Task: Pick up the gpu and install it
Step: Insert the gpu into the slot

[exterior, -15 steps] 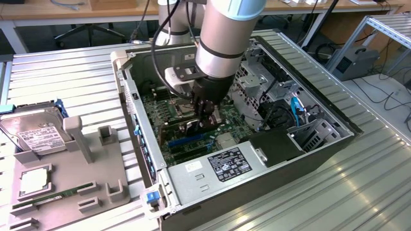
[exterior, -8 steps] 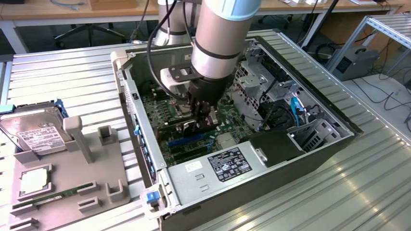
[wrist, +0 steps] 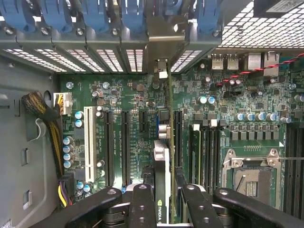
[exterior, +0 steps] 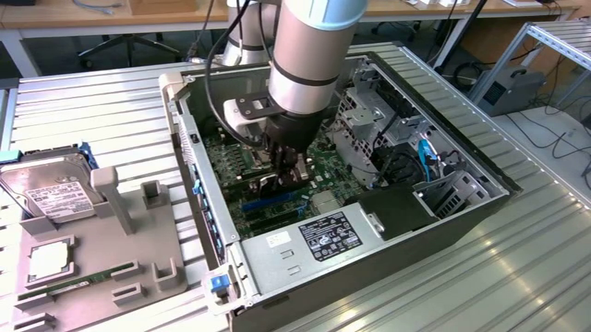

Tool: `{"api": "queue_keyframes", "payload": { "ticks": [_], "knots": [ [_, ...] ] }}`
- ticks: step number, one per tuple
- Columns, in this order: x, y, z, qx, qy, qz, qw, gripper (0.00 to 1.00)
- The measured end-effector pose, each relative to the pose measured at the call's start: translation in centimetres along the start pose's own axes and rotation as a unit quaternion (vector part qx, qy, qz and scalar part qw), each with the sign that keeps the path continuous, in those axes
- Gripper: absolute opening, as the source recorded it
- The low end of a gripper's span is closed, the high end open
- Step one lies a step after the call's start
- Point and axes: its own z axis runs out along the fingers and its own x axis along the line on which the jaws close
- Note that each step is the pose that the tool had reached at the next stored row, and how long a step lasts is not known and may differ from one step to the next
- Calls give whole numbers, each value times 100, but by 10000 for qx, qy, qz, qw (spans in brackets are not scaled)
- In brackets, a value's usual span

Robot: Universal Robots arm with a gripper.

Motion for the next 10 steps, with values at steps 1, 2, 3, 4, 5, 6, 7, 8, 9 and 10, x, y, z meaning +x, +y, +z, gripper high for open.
{"api": "queue_keyframes", "payload": {
  "ticks": [1, 2, 3, 4, 5, 6, 7, 8, 9, 10],
  "knots": [
    [-1, 1, -6, -1, 1, 1, 10000, 27],
    [-3, 2, -38, -1, 2, 2, 10000, 27],
    [-3, 2, -49, 0, 3, 3, 10000, 27],
    [-4, 2, -60, 0, 3, 4, 10000, 27],
    [-5, 2, -73, 0, 3, 6, 10000, 27],
    [-5, 2, -72, 1, 2, 6, 10000, 27],
    [-5, 4, -72, 3, 2, 7, 10000, 27],
    [-5, 9, -73, 8, 3, 6, 10000, 27],
    [-5, 9, -73, 9, 3, 6, 10000, 27],
    [-4, 19, -73, 9, 3, 6, 10000, 27]
  ]
}}
